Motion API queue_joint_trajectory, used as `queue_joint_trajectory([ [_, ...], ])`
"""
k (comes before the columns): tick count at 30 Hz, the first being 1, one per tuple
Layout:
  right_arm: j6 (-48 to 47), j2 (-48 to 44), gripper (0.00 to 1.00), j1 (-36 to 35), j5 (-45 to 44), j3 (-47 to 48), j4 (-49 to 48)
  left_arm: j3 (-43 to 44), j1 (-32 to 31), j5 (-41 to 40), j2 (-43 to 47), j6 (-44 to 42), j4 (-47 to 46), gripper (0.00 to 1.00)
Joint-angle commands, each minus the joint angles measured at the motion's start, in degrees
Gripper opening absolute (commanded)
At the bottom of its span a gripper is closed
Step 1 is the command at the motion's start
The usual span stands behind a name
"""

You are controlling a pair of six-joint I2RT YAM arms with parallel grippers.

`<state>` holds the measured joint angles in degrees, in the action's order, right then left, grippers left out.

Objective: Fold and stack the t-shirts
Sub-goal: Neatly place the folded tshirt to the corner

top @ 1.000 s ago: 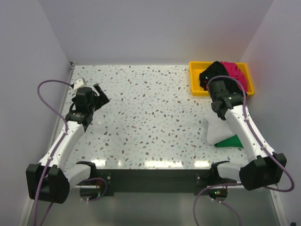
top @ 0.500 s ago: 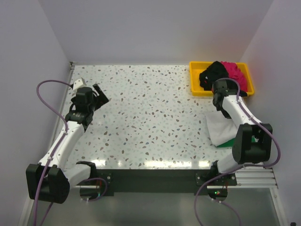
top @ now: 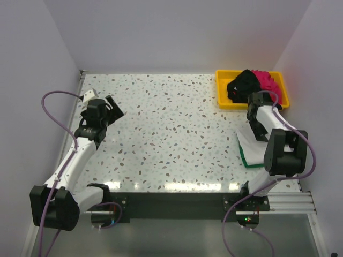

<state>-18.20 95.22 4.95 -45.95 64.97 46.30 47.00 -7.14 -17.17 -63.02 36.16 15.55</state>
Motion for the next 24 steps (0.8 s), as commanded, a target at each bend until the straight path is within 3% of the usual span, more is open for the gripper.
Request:
queue_joint_trajectory([
  [1,4.0,-2.5,0.91,0.1,-2.0,3.1,1.6,-0.2,0.5,-1.4,-0.1,-1.2,-1.1,1.0],
  [4,7.9,-5.3,0.99,0.2,-0.5,5.1,1.5,-0.1,0.9,-1.1,0.3,-1.1,-0.7,1.0],
  [8,14.3,-12.1,0.99,0.1,4.0,8.8,-1.5,0.1,1.2,-1.4,0.9,-0.7,0.3,1.0],
  [15,35.5,-26.8,0.99,0.1,26.6,7.0,-9.5,0.9,1.5,-0.7,2.5,-0.7,1.4,1.0],
  [19,41.2,-36.1,0.99,0.1,51.0,-1.3,-23.6,1.6,1.5,3.3,3.0,-0.8,1.6,1.0],
  [24,48.9,-39.1,0.99,0.1,61.9,-10.6,-29.6,2.0,1.5,8.4,2.8,-0.3,3.2,1.0],
])
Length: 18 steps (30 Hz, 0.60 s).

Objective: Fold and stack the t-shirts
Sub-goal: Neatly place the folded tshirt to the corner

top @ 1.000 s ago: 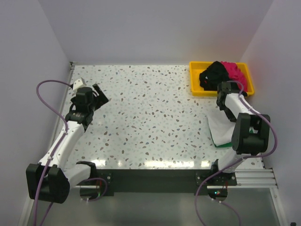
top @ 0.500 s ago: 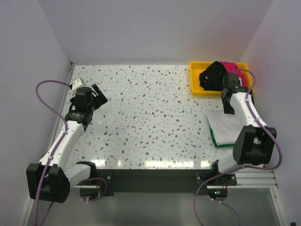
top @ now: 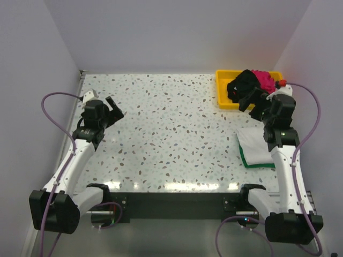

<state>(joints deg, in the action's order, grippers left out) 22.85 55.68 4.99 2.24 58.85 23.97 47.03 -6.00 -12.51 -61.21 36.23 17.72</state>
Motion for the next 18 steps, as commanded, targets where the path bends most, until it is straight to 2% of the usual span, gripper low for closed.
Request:
queue_joint_trajectory([
  [1,8.2,0.2,0.99,0.2,14.9,-5.8,-9.0,2.0,0.4,4.1,0.9,-0.2,1.7,1.0],
  [7,11.2,-2.7,0.99,0.0,22.9,-20.1,-25.8,-0.1,0.4,5.3,3.7,0.9,5.2,1.0],
  [14,11.8,-4.3,0.99,-0.1,16.4,-28.3,-31.0,-1.6,0.4,2.1,9.3,1.3,8.5,1.0],
  [18,11.1,-6.2,0.99,0.0,17.5,-28.7,-32.3,-1.2,0.3,0.7,12.3,1.2,9.6,1.0],
])
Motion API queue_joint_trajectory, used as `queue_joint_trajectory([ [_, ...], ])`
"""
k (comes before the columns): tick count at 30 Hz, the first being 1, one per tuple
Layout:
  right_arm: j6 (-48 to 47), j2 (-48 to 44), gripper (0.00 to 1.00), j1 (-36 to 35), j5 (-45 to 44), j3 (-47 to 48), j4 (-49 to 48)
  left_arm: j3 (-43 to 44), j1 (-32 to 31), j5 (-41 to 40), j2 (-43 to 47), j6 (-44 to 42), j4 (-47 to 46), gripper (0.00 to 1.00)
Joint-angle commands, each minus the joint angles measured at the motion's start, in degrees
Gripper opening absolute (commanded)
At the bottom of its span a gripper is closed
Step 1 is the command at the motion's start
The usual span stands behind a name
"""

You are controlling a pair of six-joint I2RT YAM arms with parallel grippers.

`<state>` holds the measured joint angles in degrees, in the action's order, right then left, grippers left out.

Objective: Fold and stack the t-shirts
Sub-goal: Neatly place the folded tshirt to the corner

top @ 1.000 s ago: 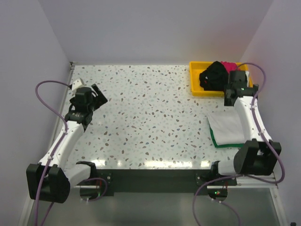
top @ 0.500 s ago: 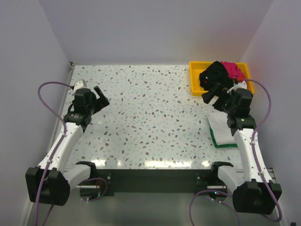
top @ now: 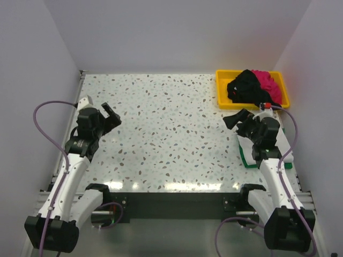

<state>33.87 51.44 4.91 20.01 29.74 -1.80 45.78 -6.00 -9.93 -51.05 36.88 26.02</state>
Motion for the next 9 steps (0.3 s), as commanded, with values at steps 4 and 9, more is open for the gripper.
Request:
queue_joint_trajectory([
  [4,-1.3,-4.0,0.99,0.0,-0.1,-0.3,-4.9,0.4,0.4,-0.9,3.0,0.2,0.7,1.0],
  [9,-2.0,-7.8,0.99,0.0,0.1,-3.3,-7.0,1.1,0.4,-1.4,2.8,0.0,1.7,1.0],
])
